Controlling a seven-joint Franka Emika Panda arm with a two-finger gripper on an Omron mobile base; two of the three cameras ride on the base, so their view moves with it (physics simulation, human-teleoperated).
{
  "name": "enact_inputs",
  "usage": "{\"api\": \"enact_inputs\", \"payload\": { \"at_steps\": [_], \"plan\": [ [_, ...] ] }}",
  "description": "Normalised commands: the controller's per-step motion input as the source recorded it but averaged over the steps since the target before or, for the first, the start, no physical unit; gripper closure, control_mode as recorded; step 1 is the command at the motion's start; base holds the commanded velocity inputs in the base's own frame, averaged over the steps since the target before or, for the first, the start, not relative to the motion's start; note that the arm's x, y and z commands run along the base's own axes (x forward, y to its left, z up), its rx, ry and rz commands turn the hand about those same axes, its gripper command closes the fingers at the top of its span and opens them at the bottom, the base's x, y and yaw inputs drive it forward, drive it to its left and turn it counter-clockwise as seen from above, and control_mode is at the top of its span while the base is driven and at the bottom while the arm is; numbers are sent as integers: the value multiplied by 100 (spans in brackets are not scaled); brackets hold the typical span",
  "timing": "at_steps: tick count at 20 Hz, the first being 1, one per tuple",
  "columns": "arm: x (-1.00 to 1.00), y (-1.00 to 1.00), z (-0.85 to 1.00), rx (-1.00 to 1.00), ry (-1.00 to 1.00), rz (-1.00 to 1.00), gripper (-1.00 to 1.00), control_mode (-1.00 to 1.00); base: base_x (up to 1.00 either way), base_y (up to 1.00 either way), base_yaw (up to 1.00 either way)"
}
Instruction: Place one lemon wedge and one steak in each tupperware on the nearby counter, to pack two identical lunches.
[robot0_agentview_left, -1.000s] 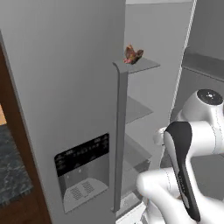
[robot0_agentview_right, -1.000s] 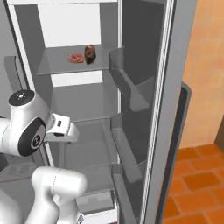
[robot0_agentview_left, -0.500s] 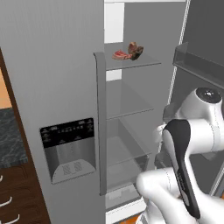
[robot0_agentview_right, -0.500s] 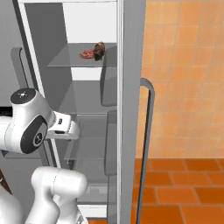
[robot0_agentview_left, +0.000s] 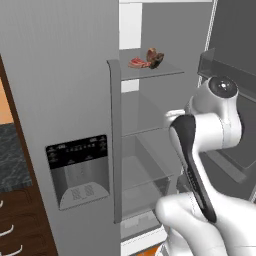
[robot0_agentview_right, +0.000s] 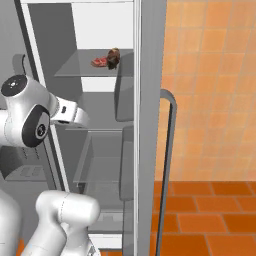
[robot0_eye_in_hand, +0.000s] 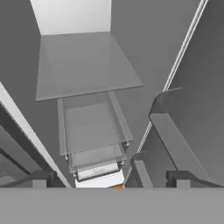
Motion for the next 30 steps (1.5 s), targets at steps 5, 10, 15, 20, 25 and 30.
{"api": "enact_inputs", "payload": {
  "at_steps": [5,10,15,20,25,30],
  "plan": [
    [59,1,47,0,-29,-14,-100,-100,0,0,0],
    [57,-39,10,2,-25,0,-100,-100,0,0,0],
    [46,-6,46,2,-5,0,-100,-100,0,0,0],
    [39,22,76,0,0,-1,-100,-100,0,0,0],
    [76,0,16,0,3,0,-100,-100,0,0,0],
    [74,0,0,0,8,0,-100,-100,0,0,0]
  ]
}}
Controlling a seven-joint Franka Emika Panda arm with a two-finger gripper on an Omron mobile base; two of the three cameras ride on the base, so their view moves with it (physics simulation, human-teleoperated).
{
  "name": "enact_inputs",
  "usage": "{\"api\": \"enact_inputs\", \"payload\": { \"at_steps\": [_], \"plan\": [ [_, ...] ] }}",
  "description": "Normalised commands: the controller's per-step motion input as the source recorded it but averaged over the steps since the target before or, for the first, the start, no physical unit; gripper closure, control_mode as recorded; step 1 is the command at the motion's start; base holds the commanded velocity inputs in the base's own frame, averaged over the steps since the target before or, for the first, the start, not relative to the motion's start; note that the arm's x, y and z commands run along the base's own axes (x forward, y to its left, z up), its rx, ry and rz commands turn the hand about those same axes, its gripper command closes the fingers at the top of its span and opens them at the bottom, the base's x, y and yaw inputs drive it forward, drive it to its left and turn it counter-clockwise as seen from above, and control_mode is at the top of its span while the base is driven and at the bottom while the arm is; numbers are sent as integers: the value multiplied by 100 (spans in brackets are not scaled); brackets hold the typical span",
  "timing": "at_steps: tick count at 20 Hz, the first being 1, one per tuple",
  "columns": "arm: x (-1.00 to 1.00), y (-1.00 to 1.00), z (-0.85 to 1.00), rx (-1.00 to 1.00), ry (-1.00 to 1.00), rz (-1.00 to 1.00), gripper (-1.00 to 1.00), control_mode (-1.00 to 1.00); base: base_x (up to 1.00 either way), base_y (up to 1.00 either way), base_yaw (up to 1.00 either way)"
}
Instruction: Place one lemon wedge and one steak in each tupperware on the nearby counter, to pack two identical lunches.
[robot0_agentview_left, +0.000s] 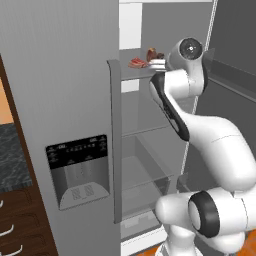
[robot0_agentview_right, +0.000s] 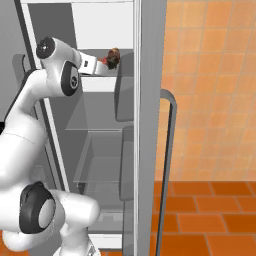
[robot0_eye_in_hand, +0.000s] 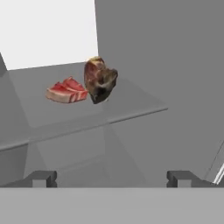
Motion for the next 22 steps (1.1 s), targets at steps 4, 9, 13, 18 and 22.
{"api": "enact_inputs", "payload": {
  "at_steps": [4,9,13,18,22],
  "plan": [
    [80,0,6,0,6,0,-100,-100,0,0,0],
    [76,-3,0,0,0,0,-100,-100,0,0,0],
    [71,0,-7,0,0,0,-100,-100,0,0,0],
    [71,-10,-13,0,0,0,-100,-100,0,0,0],
    [61,-8,-7,0,2,0,-100,-100,0,0,0]
  ]
}}
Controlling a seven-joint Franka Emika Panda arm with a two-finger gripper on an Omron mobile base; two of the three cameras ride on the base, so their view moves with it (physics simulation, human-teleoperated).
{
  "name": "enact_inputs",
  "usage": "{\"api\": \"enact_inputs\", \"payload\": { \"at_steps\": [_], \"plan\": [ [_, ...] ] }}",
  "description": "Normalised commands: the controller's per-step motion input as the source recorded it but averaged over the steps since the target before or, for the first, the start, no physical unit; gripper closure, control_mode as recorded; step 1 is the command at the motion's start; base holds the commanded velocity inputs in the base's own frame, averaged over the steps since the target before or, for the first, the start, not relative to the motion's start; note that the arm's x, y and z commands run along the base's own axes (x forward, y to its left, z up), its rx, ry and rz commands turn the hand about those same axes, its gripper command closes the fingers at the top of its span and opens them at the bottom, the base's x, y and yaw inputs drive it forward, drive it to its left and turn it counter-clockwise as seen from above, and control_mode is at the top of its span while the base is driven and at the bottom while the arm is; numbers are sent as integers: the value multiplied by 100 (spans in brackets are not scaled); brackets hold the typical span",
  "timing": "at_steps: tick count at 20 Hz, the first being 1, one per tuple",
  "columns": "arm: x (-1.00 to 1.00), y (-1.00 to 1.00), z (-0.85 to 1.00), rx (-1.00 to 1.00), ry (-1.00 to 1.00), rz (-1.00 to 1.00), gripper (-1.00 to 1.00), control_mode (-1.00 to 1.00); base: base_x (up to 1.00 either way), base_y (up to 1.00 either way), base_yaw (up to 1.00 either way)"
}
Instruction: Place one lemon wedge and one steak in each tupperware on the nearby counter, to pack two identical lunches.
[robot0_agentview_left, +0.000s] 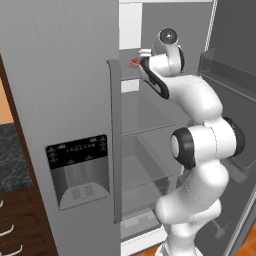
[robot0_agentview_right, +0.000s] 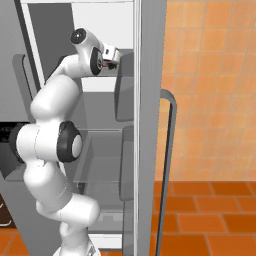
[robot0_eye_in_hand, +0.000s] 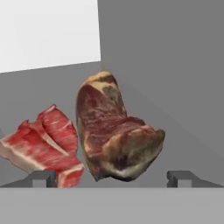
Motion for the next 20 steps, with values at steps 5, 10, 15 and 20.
{"api": "enact_inputs", "payload": {
  "at_steps": [5,10,15,20],
  "plan": [
    [47,-1,-4,0,6,0,-100,-100,0,0,0],
    [35,0,-21,0,6,0,-100,-100,0,0,0],
    [-33,0,-60,-1,-10,4,100,-100,0,0,0],
    [-48,0,-38,0,-25,2,100,-100,0,0,0]
  ]
}}
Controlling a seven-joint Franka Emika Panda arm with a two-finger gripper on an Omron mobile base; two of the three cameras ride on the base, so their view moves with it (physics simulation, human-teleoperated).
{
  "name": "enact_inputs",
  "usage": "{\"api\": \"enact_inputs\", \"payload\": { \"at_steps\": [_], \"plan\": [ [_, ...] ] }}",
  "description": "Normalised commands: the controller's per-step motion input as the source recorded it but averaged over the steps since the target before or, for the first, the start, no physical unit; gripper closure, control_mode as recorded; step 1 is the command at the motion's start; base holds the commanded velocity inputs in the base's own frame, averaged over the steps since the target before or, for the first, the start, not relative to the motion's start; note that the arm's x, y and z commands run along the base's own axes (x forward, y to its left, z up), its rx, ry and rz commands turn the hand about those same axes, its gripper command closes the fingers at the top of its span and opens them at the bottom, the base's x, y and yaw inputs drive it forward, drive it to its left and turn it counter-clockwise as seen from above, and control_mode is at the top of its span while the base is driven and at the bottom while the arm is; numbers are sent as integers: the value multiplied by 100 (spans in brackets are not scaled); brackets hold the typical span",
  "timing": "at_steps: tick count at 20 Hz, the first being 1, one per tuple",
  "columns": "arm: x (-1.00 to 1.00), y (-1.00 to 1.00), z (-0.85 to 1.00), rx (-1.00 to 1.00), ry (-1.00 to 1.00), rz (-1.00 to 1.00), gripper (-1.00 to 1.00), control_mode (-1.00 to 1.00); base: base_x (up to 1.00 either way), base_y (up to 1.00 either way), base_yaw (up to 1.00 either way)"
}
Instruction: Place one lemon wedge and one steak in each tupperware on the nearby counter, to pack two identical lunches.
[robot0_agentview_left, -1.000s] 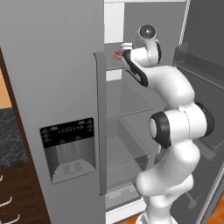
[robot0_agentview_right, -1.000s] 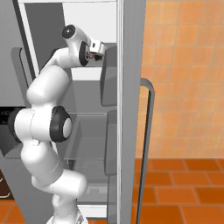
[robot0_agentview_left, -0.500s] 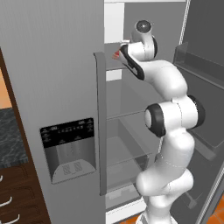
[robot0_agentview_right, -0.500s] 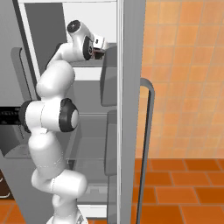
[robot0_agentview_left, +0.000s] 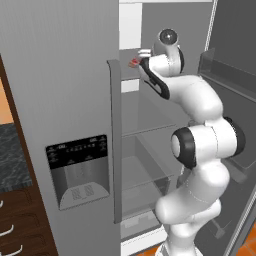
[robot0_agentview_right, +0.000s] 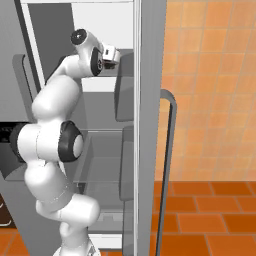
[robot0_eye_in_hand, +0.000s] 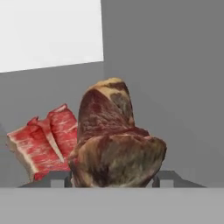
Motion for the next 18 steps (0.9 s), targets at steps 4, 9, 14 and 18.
{"api": "enact_inputs", "payload": {
  "at_steps": [4,9,14,18],
  "plan": [
    [-66,0,46,0,-26,0,100,-100,0,0,0],
    [-92,0,56,0,-3,0,100,-100,0,0,0],
    [-100,7,29,0,4,0,100,-100,0,0,0],
    [-100,10,12,-1,10,1,100,-100,0,0,0]
  ]
}}
